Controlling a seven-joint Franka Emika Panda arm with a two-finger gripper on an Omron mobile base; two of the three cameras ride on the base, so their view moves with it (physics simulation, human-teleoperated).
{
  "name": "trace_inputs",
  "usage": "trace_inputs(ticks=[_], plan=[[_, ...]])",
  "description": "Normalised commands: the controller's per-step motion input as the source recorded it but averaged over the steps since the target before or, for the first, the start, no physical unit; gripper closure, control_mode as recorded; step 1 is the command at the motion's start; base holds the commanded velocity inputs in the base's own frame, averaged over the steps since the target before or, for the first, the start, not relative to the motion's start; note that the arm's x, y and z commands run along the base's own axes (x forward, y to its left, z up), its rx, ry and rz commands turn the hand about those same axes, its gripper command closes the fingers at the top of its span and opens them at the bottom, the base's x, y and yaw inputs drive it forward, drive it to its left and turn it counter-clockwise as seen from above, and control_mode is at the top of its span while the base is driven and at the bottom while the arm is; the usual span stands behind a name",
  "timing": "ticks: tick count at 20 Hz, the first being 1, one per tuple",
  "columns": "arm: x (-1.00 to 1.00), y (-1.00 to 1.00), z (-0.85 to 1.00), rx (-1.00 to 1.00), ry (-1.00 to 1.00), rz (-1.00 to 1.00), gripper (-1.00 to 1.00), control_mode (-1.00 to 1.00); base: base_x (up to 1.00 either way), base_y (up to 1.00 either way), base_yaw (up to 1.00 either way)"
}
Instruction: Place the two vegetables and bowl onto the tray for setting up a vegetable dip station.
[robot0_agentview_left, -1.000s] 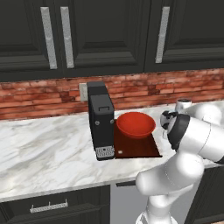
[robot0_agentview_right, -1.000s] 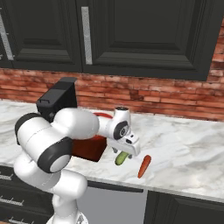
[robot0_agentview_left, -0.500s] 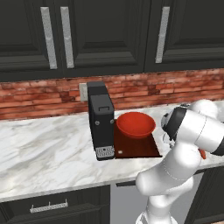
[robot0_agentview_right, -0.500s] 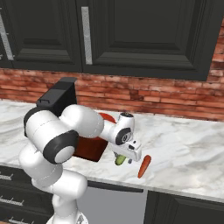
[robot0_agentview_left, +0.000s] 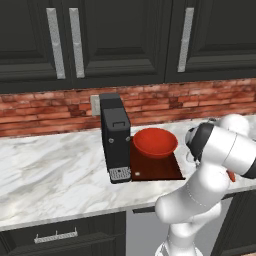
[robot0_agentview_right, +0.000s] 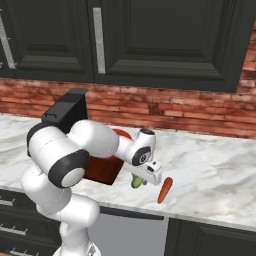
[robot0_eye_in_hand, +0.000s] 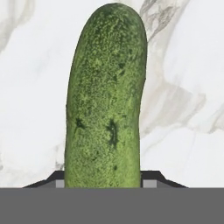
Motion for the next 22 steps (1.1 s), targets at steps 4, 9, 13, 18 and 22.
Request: trace_inputs(ticks=[4,9,13,18,22], plan=[[-0.28,0.29,0.23,0.0,-0.08,-0.19,1.0,-1.0,0.0,0.0,0.0],[-0.26,0.36,0.4,0.02,-0.08,-0.23,1.0,-1.0,0.0,0.0,0.0],[-0.13,0.29,0.26,0.02,-0.05,-0.31,1.0,-1.0,0.0,0.0,0.0],[0.0,0.05,0.06,0.07,-0.01,-0.4,1.0,-1.0,0.0,0.0,0.0],[0.0,0.02,0.0,0.07,0.0,-0.42,1.0,-1.0,0.0,0.0,0.0]])
